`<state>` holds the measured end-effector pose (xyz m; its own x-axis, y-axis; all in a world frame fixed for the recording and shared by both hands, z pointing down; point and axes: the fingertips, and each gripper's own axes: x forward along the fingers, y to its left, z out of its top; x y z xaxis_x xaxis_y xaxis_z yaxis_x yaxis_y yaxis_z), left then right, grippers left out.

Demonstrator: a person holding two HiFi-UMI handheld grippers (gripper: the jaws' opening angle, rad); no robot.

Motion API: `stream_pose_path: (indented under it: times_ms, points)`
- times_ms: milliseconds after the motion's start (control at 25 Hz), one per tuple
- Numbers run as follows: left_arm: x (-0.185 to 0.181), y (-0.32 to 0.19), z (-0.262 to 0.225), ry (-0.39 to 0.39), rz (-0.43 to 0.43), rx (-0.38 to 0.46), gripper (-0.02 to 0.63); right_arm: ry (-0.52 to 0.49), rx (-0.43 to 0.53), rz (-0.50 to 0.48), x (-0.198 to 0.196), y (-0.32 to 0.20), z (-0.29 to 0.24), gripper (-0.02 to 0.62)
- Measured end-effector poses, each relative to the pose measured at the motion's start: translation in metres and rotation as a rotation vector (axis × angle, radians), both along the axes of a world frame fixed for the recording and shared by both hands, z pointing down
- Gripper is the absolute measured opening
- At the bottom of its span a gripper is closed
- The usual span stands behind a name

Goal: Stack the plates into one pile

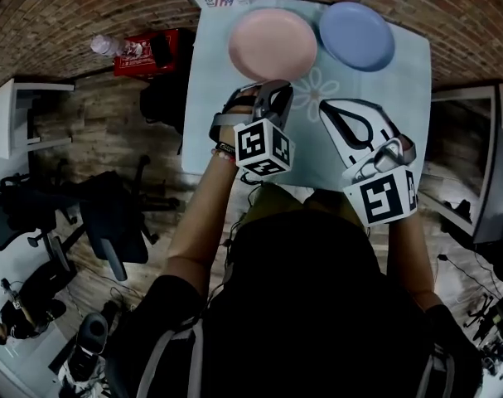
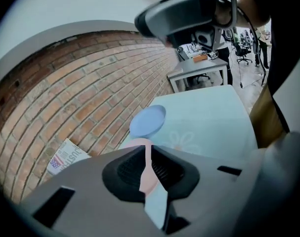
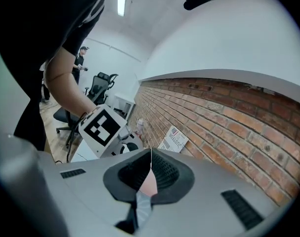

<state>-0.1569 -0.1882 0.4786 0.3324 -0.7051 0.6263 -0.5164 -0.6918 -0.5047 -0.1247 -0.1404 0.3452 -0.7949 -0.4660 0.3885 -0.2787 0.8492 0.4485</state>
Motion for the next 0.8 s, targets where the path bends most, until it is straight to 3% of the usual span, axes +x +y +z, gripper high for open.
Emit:
stream_pose_path:
  times_ms: [160, 600, 800]
  points:
    - [-0.006, -0.011, 0.041, -0.069, 0.037, -0.063, 0.129, 0.043, -0.008, 0.037, 0.005, -0.001, 0.004, 0.035]
    - [-0.018, -0.026, 0.122, -0.216, 0.11, -0.167, 0.133, 0.079, -0.015, 0.145, 0.026, -0.01, 0.008, 0.035]
    - [-0.014, -0.026, 0.136, -0.231, 0.132, -0.201, 0.133, 0.07, -0.026, 0.209, 0.037, -0.014, 0.01, 0.035]
